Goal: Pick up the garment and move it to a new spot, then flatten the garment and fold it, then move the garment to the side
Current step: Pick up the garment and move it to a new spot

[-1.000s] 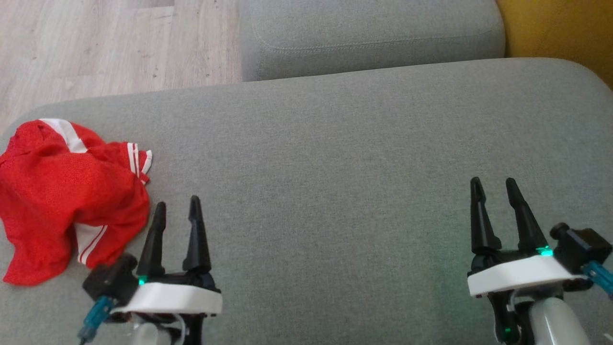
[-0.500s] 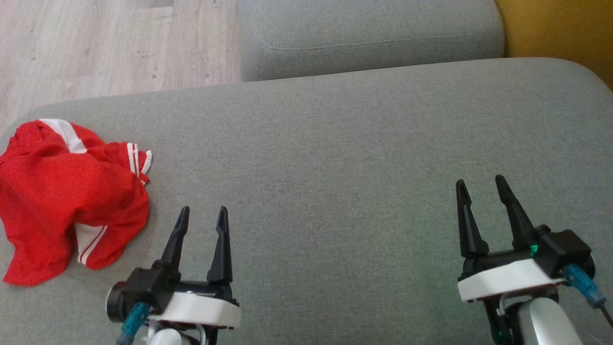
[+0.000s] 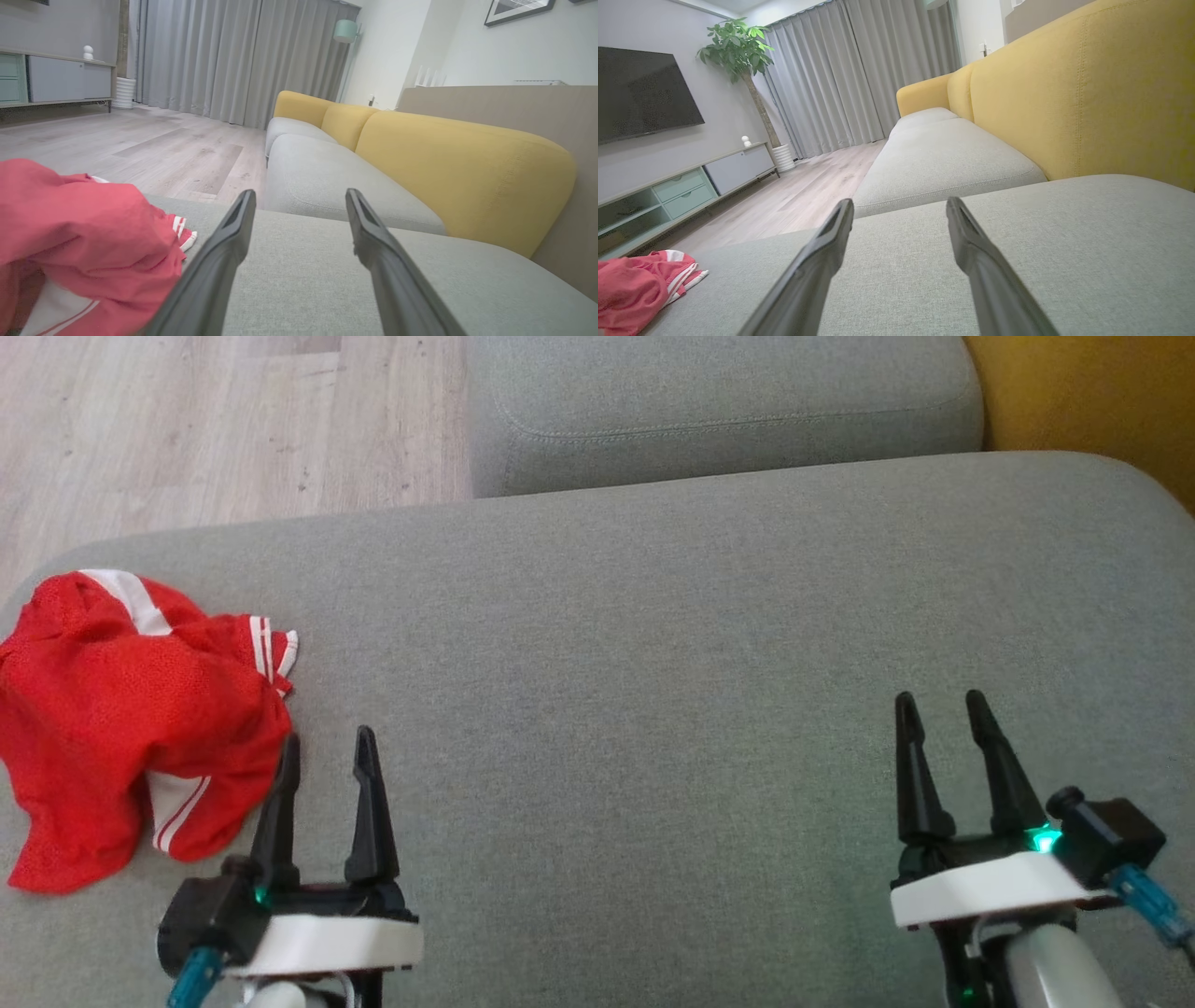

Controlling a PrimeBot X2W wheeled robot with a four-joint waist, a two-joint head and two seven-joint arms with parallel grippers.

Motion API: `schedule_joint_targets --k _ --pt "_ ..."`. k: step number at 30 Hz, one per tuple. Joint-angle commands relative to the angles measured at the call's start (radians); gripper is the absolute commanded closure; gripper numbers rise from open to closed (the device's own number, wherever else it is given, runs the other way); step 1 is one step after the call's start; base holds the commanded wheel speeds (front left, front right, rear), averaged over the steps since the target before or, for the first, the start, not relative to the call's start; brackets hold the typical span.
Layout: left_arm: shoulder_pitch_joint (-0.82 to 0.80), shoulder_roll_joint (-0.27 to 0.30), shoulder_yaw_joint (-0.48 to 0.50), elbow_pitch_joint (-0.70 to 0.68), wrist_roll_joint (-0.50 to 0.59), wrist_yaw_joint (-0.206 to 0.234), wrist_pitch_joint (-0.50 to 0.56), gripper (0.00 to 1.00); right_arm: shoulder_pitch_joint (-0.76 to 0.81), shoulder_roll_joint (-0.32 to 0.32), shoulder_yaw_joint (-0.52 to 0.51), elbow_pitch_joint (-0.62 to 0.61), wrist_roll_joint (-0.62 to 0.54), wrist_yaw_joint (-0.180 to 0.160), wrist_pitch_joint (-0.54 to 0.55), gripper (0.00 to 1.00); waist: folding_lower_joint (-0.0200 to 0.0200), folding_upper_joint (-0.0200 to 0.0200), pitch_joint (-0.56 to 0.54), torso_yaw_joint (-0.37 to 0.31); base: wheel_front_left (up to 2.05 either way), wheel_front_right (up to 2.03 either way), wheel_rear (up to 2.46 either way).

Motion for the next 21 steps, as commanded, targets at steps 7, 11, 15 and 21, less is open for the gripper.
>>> schedule_joint_targets --k 7,11,15,21 --pt "-0.028 -0.002 0.01 -0.019 0.066 -0.018 -0.034 0.0 -0.02 -0.007 0.052 -0.009 -0.05 0.008 -0.035 0.0 0.0 0.0 -0.003 -0.003 0.0 0.0 0.0" --pt "-0.036 -0.002 0.0 -0.003 0.082 -0.019 -0.038 0.0 -0.022 -0.007 0.056 0.004 -0.067 0.008 -0.04 0.0 0.0 0.0 -0.006 -0.005 0.0 0.0 0.0" --pt "-0.037 -0.002 -0.01 0.015 0.087 -0.019 -0.038 0.0 -0.024 -0.007 0.049 0.027 -0.081 0.008 -0.04 0.0 0.0 0.0 -0.009 -0.005 0.0 0.0 0.0" --pt "-0.038 -0.002 -0.013 0.03 0.083 -0.018 -0.038 0.0 -0.027 -0.007 0.042 0.041 -0.088 0.008 -0.04 0.0 0.0 0.0 -0.012 -0.003 0.0 0.0 0.0"
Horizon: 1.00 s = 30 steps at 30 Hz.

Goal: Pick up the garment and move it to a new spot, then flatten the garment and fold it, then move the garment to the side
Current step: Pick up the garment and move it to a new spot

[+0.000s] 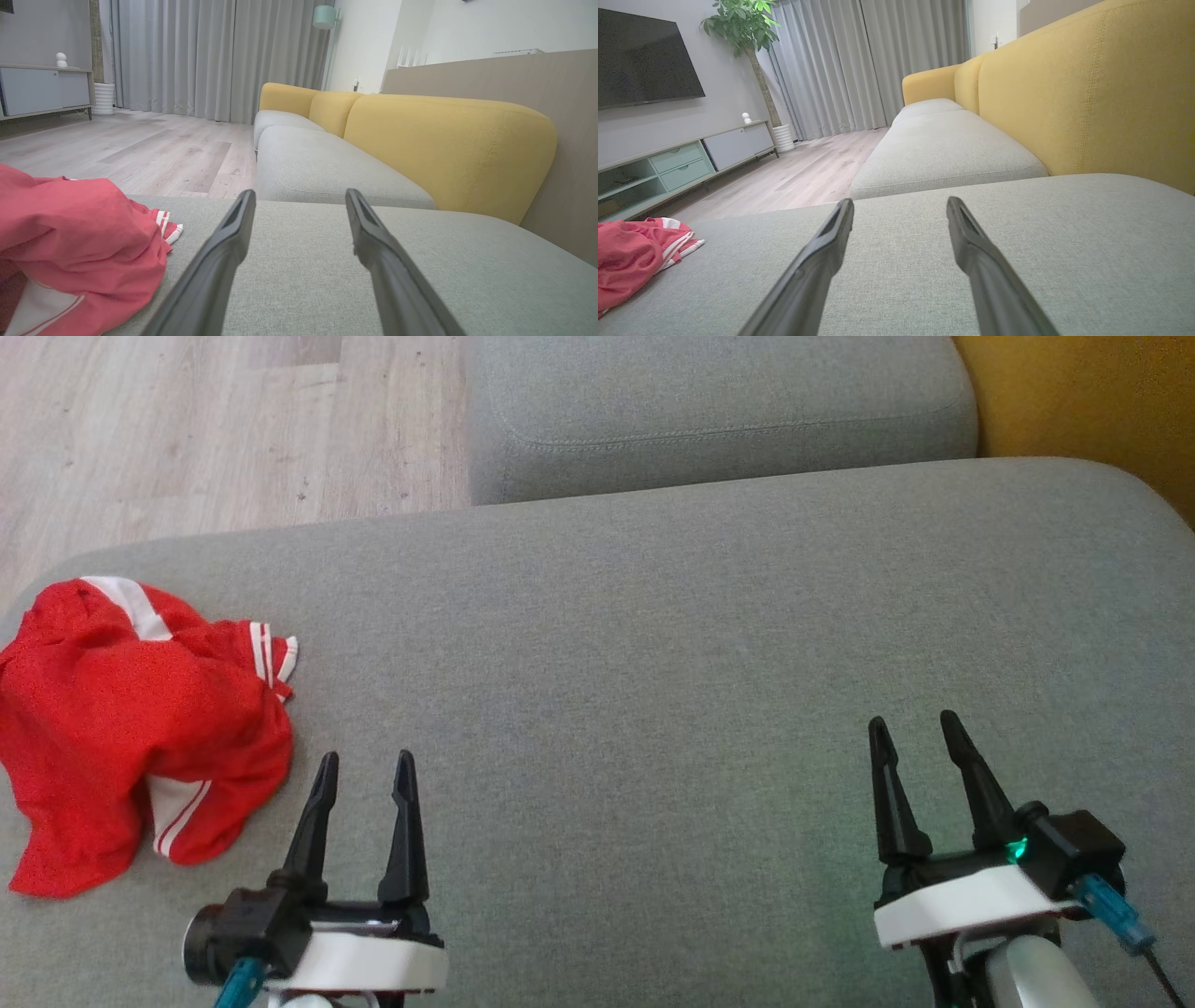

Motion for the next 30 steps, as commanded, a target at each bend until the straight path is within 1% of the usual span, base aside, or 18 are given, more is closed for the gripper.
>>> schedule_joint_targets --k 1,8,13,19,26,27,30 --pt "-0.048 -0.001 0.025 -0.024 0.001 -0.001 -0.009 0.0 -0.027 -0.007 0.019 -0.025 -0.008 0.008 -0.011 0.0 0.0 0.0 0.0 0.0 0.0 0.0 0.0" --pt "-0.046 -0.001 0.025 -0.02 -0.008 0.0 -0.009 0.0 -0.029 -0.007 0.02 -0.029 -0.005 0.008 -0.011 0.0 0.0 0.0 0.0 0.007 0.0 0.0 0.0" --pt "-0.047 -0.001 0.03 -0.013 -0.014 0.003 -0.009 0.0 -0.023 -0.007 0.031 -0.029 -0.003 0.008 -0.011 0.0 0.0 0.0 -0.003 0.044 0.0 0.0 0.0" --pt "-0.032 -0.001 0.043 -0.006 -0.008 0.006 -0.009 0.0 -0.012 -0.007 0.049 -0.027 0.005 0.008 -0.011 0.0 0.0 0.0 -0.017 0.121 0.0 0.0 0.0" --pt "-0.017 -0.001 0.076 -0.001 0.008 -0.004 -0.009 0.0 0.002 -0.007 0.074 -0.021 0.016 0.008 -0.011 0.0 0.0 0.0 -0.035 0.244 0.0 0.0 0.0" --pt "-0.017 -0.001 0.076 -0.001 0.008 -0.004 -0.009 0.0 0.002 -0.007 0.074 -0.021 0.016 0.008 -0.011 0.0 0.0 0.0 -0.035 0.244 0.0 0.0 0.0" --pt "-0.009 -0.001 0.094 0.002 0.016 -0.009 -0.009 0.0 0.007 -0.007 0.089 -0.018 0.021 0.008 -0.011 0.0 0.0 0.0 -0.043 0.295 0.0 0.0 0.0"
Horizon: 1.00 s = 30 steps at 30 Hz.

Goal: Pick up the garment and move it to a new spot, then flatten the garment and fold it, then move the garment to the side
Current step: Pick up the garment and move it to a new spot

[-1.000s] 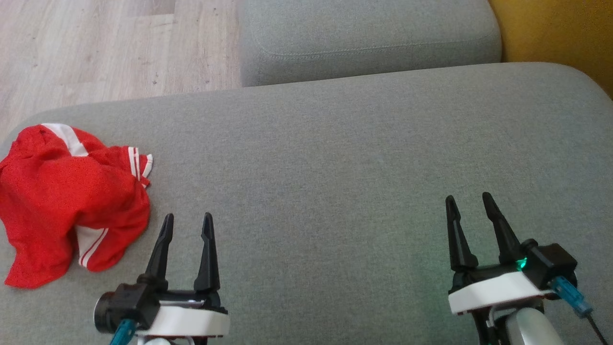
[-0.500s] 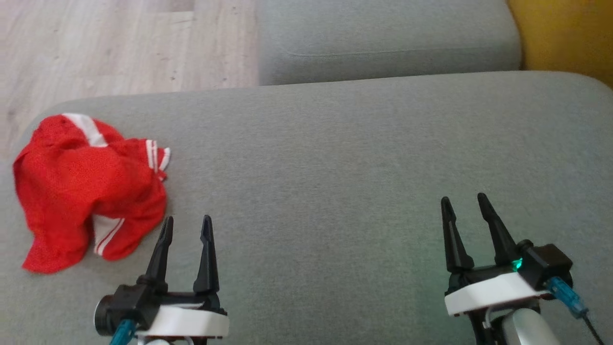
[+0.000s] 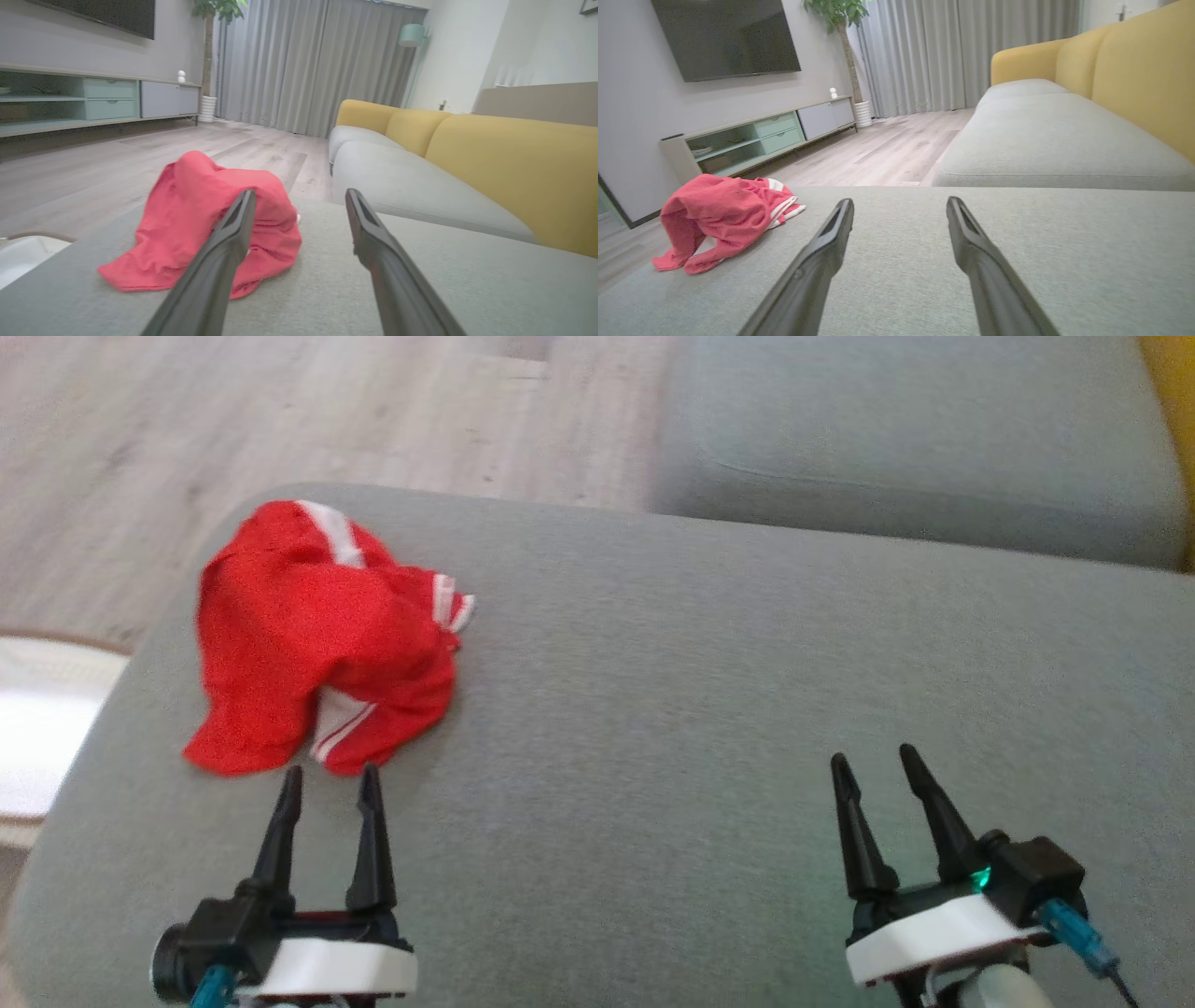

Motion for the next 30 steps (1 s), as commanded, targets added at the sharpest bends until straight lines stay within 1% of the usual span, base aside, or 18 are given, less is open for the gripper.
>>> schedule_joint_targets --k 1,9,14,22,30 --pt "-0.015 -0.001 0.042 -0.024 0.009 -0.003 -0.01 0.0 -0.026 -0.007 0.03 -0.028 0.004 0.008 -0.011 0.0 0.0 0.0 -0.015 0.06 0.0 0.0 0.0" --pt "0.005 -0.001 0.085 -0.021 0.029 -0.019 -0.01 0.0 -0.017 -0.007 0.064 -0.021 0.022 0.008 -0.011 0.0 0.0 0.0 -0.035 0.172 0.0 0.0 0.0" --pt "0.01 -0.001 0.101 -0.02 0.038 -0.027 -0.01 0.0 -0.013 -0.007 0.087 -0.019 0.034 0.008 -0.011 0.0 0.0 0.0 -0.039 0.223 0.0 0.0 0.0" --pt "0.016 -0.001 0.124 -0.034 0.037 -0.026 -0.01 0.0 -0.039 -0.007 0.127 -0.009 0.042 0.008 -0.011 0.0 0.0 0.0 -0.016 0.246 0.0 0.0 0.0" --pt "0.003 -0.001 0.137 -0.03 0.042 -0.028 -0.01 0.0 -0.043 -0.007 0.12 -0.01 0.034 0.008 -0.011 0.0 0.0 0.0 0.0 0.249 0.0 0.0 0.0"
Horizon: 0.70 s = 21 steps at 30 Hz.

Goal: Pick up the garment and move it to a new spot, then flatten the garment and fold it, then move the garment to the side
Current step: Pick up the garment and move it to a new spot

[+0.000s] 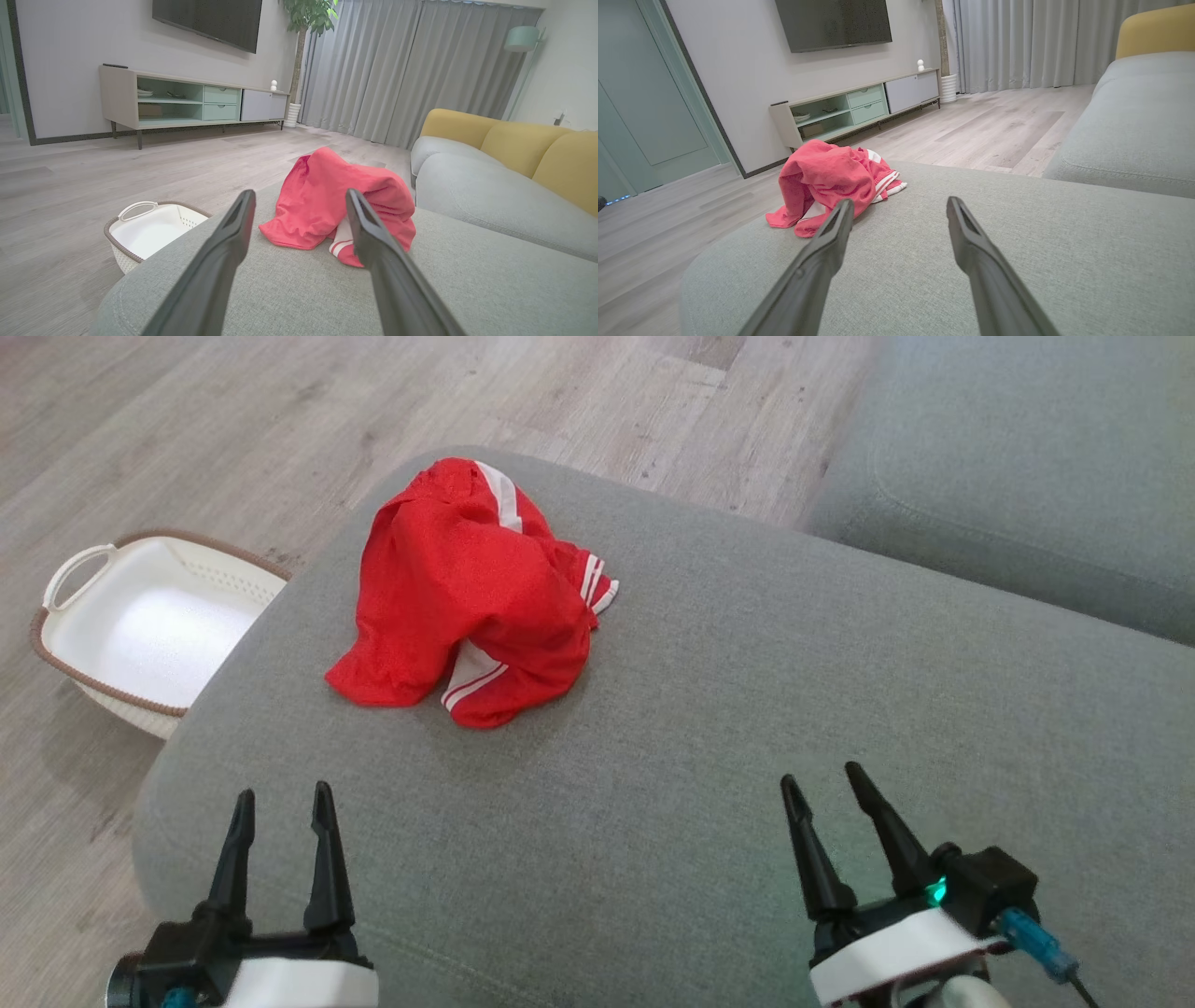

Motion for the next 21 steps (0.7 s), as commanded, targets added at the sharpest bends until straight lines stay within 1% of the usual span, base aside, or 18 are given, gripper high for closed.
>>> schedule_joint_targets --k 1,3,6,10,11,14,16,19,21 --pt "-0.043 -0.001 0.035 -0.026 0.014 -0.003 -0.009 0.0 -0.048 -0.007 0.007 -0.029 -0.004 0.008 -0.011 0.0 0.0 0.0 0.008 -0.001 0.0 0.0 0.0" --pt "-0.056 -0.001 0.044 -0.021 0.027 -0.006 -0.009 0.0 -0.053 -0.007 -0.002 -0.034 -0.012 0.008 -0.011 0.0 0.0 0.0 0.027 -0.011 0.0 0.0 0.0" --pt "-0.106 0.003 0.065 -0.015 0.052 -0.02 -0.009 0.0 -0.08 -0.007 -0.015 -0.053 -0.038 0.008 -0.011 0.0 0.0 0.0 0.094 -0.039 0.0 0.0 0.0" --pt "-0.205 0.049 0.078 0.004 0.081 -0.038 -0.009 0.0 -0.117 -0.007 -0.025 -0.069 -0.076 0.008 -0.011 0.0 0.0 0.0 0.176 -0.073 0.0 0.0 0.0" --pt "-0.205 0.049 0.078 0.004 0.081 -0.038 -0.009 0.0 -0.117 -0.007 -0.025 -0.069 -0.076 0.008 -0.011 0.0 0.0 0.0 0.176 -0.073 0.0 0.0 0.0" --pt "-0.304 0.097 0.078 0.031 0.097 -0.047 -0.009 0.0 -0.144 -0.007 -0.046 -0.082 -0.099 0.008 -0.011 0.0 0.0 0.0 0.235 -0.098 0.0 0.0 0.0" --pt "-0.381 0.139 0.065 0.074 0.104 -0.052 -0.009 0.0 -0.162 -0.007 -0.066 -0.09 -0.114 0.008 -0.011 0.0 0.0 0.0 0.274 -0.115 0.0 0.0 0.0" --pt "-0.515 0.2 0.032 0.198 0.083 -0.057 0.003 0.0 -0.186 -0.007 -0.093 -0.102 -0.132 0.008 -0.011 0.0 0.0 0.0 0.325 -0.138 0.0 0.0 0.0" --pt "-0.613 0.247 -0.016 0.286 0.068 -0.059 0.035 0.0 -0.198 -0.007 -0.106 -0.109 -0.145 0.008 -0.011 0.0 0.0 0.0 0.353 -0.153 0.0 0.0 0.0"
